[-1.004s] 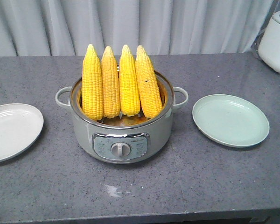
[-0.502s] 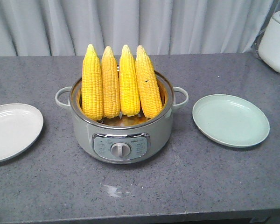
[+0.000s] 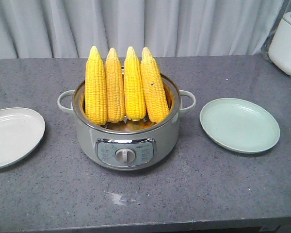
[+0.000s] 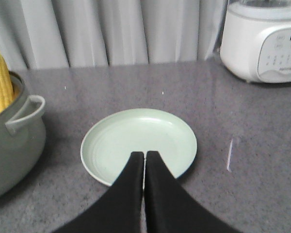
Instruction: Distribute corn equally
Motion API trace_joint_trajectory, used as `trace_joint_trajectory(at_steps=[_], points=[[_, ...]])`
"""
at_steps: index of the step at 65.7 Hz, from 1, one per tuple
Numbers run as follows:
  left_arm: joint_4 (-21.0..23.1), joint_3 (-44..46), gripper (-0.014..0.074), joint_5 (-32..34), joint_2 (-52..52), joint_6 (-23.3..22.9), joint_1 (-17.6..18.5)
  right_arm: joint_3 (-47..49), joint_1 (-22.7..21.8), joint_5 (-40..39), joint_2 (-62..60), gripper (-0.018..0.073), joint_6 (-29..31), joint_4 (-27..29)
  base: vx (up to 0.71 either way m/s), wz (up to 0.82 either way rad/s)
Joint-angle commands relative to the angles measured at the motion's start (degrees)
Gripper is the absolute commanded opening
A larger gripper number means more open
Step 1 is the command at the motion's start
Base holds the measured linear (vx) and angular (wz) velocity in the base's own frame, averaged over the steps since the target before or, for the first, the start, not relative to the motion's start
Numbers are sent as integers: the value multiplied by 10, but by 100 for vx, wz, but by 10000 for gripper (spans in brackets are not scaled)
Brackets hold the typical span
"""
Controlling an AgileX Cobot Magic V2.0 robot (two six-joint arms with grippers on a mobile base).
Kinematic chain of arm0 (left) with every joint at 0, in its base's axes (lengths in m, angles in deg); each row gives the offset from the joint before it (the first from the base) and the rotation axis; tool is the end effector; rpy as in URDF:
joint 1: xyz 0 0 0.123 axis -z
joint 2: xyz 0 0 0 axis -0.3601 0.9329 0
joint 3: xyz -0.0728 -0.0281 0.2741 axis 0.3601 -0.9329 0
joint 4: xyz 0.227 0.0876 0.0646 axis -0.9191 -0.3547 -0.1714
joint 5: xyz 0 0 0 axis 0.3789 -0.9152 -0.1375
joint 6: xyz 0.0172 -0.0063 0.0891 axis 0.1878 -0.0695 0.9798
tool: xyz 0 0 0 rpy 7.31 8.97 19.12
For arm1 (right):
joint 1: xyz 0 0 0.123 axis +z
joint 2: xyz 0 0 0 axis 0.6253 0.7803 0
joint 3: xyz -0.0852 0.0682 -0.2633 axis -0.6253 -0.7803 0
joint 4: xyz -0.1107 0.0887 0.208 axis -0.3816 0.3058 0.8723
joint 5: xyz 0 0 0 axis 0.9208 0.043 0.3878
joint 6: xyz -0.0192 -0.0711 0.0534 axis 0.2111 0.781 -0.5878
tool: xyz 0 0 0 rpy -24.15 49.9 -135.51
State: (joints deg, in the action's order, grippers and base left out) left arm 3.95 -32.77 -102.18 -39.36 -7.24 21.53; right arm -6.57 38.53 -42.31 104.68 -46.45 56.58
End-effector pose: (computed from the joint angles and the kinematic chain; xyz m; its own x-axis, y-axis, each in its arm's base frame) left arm 0.0883 0.0026 0.3553 -0.2366 -0.1418 -0.9612 -0.0622 0.9895 -0.1307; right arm 0.1043 0.0025 0.3227 -0.3240 0.0441 -0.9450 -0.0136 0.9986 0.0513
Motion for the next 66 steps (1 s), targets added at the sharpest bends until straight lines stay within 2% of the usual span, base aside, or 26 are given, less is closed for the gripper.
trace_joint_trajectory(at_steps=[1,10,18,55,66], points=[[4,101,-6,-51,85,-5,0,89,-1,44,66,-10,27,-5,0,0],[4,219,-6,-171,188,14,0,188,-1,128,153,-10,34,-5,0,0],[4,277,-6,-221,250,32,0,230,-1,151,195,-10,34,-2,0,0],[3,288,-4,-228,275,32,0,236,-1,154,220,-3,31,-3,0,0],[-1,288,48,-222,275,32,0,236,-1,154,220,76,32,-3,0,0]])
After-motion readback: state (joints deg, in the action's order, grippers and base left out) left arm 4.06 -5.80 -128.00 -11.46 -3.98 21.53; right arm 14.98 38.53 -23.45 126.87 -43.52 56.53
